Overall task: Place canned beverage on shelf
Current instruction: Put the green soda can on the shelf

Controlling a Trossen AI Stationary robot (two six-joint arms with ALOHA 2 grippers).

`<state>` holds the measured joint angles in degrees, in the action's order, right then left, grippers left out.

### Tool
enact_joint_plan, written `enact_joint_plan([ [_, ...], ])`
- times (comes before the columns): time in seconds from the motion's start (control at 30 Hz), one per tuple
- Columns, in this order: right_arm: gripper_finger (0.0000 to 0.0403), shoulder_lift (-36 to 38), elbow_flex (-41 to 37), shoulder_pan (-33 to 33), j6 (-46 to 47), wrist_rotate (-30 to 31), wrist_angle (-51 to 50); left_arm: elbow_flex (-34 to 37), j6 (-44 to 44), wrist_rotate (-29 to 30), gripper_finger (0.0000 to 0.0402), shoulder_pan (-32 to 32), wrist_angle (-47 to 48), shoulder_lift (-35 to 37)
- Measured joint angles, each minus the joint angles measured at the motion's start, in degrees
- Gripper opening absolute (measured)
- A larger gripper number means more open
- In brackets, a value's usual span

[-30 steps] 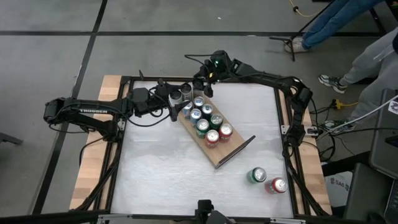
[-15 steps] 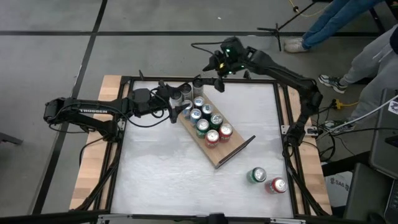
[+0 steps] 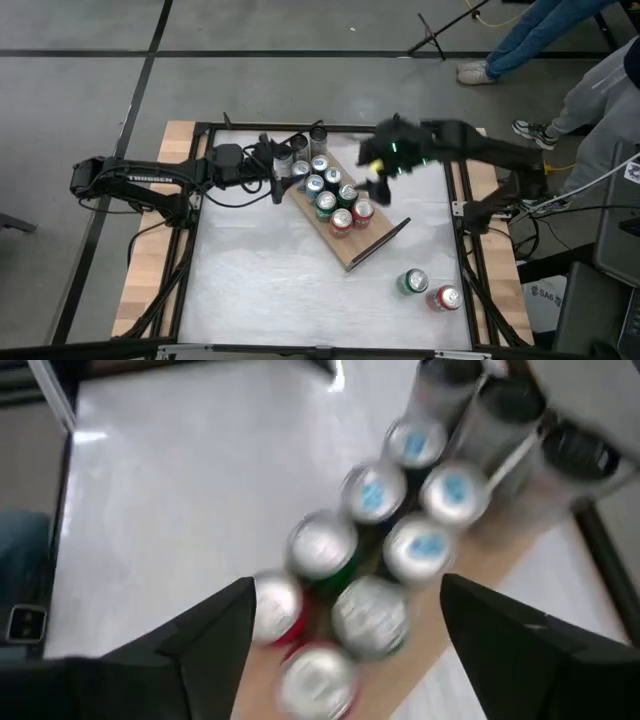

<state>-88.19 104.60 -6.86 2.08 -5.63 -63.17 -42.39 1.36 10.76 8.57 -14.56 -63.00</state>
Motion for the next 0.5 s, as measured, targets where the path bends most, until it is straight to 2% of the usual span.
enact_joint_plan([
  [0.23, 0.0308, 1.2, -0.1, 18.6, 19.8, 16.7, -11.8, 0.0, 0.0, 0.0, 0.0354, -3.2, 0.0, 0.0],
  [0.5, 0.0308, 1.2, -4.7, 36.0, 48.0, 24.3, -18.5, 0.0, 0.0, 0.0, 0.0354, -8.3, 0.0, 0.0],
])
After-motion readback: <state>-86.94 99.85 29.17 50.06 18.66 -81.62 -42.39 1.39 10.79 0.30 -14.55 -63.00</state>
